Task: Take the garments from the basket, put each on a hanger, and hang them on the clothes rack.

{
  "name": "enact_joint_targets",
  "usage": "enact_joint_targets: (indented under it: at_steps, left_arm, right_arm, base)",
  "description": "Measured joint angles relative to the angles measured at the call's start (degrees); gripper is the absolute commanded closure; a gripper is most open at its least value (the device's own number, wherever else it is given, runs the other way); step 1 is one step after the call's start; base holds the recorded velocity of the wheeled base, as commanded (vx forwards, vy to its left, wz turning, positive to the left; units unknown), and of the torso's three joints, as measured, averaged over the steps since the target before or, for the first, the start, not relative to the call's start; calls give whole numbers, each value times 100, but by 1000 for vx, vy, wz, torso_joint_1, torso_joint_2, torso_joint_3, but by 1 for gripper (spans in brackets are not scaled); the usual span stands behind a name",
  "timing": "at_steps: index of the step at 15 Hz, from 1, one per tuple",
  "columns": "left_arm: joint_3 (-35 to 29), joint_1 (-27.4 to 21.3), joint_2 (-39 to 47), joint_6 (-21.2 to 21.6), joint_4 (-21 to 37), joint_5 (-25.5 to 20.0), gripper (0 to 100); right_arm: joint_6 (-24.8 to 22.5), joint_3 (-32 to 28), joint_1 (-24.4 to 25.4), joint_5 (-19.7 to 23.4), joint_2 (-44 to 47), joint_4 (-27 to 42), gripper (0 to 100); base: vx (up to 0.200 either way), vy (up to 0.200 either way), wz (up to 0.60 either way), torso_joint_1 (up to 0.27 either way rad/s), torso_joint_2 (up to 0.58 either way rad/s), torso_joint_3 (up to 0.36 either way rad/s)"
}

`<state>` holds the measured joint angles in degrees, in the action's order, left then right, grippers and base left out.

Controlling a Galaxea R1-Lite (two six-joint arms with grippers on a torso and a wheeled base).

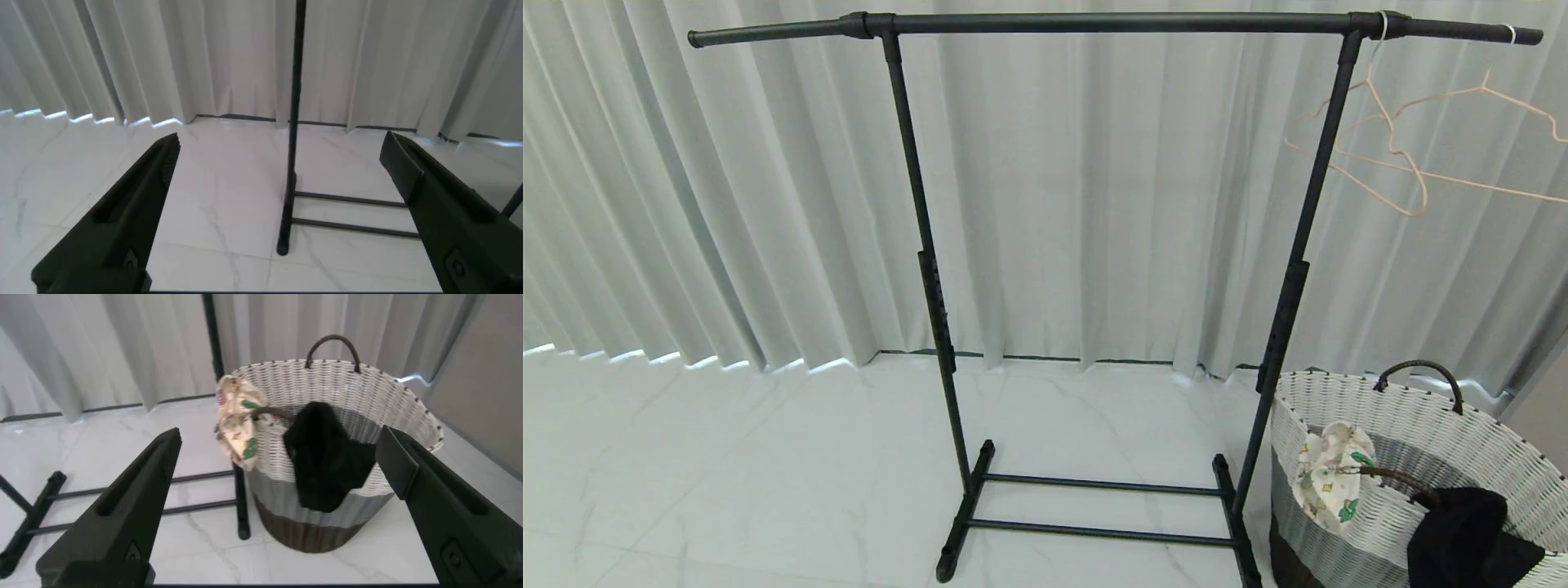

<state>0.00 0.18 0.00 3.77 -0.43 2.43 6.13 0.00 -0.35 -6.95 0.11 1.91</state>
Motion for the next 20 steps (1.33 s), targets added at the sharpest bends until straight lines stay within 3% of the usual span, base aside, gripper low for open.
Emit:
enact_joint_targets:
  at_steps: [5,20]
  left_arm:
    - [0,-2,0,2,0,0,0]
    - [0,-2,0,-49,0,0,0]
  right_arm:
    - [0,0,-2,0,0,0,0]
    - [-11,0,-2,9,0,2,0]
  base:
    - [0,-200,0,3,3,3]
    - [40,0,0,0,0,0]
